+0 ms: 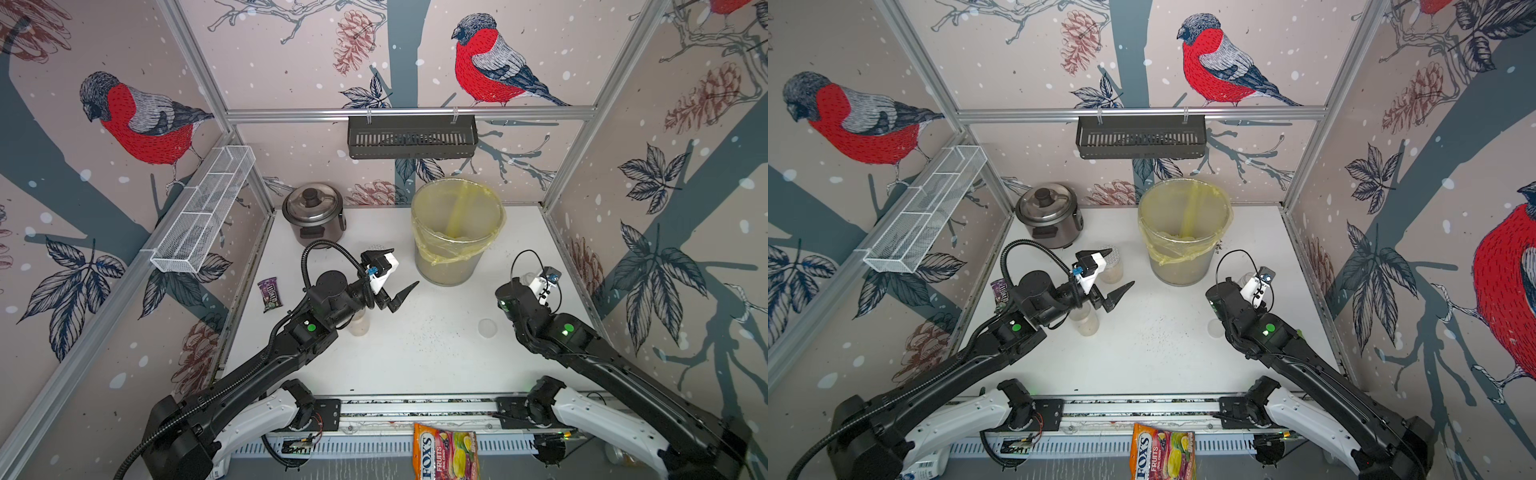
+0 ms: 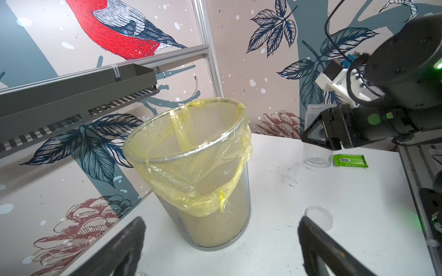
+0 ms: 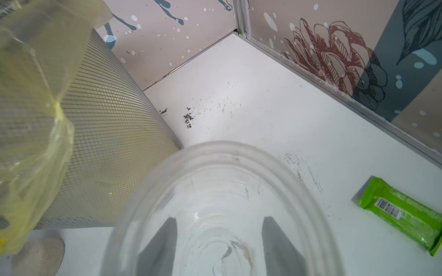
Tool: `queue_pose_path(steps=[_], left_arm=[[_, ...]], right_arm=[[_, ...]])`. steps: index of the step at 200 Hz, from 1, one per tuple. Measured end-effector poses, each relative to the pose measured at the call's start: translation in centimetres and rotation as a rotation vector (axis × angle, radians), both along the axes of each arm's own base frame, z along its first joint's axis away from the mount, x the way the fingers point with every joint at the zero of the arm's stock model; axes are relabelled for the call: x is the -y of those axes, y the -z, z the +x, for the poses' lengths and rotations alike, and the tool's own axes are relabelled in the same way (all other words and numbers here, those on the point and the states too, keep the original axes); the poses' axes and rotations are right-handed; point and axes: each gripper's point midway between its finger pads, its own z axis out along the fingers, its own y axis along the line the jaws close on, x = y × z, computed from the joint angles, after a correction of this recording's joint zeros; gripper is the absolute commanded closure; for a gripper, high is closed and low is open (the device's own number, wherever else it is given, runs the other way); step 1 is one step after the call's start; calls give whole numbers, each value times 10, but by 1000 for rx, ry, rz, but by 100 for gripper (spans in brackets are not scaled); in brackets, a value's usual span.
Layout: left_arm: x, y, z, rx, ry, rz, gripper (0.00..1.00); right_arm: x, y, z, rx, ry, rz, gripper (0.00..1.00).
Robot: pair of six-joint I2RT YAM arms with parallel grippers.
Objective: Empty moldy rice from jars
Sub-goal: Place the jar at the center of the board.
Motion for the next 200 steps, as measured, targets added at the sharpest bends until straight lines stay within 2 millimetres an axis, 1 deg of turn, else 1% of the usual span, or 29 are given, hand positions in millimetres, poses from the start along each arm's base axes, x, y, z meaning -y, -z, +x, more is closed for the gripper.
queue_pose_path(steps=[21,45,73,96,117,165,200], left_arm=[[-2,6,-1,-18,-18,-13,2],[-1,12,-3,-36,-12,-26,2],[1,10,-5,-38,-14,-51,2],[1,5,-8,-34,-6,-71,2],[0,3,-11,-32,-3,-89,2],[-7,9,-17,-42,-8,-102,2],[-11,10,-16,-45,-28,-111,2]], right_arm=[[-1,11,-1,12,45,-7,61],[-5,11,0,52,91,-6,60],[-7,19,2,74,170,-24,58],[-12,32,3,63,207,-55,57],[-13,47,3,42,240,-91,56],[-13,73,6,-6,266,-163,56],[-14,86,10,-27,276,-191,57]])
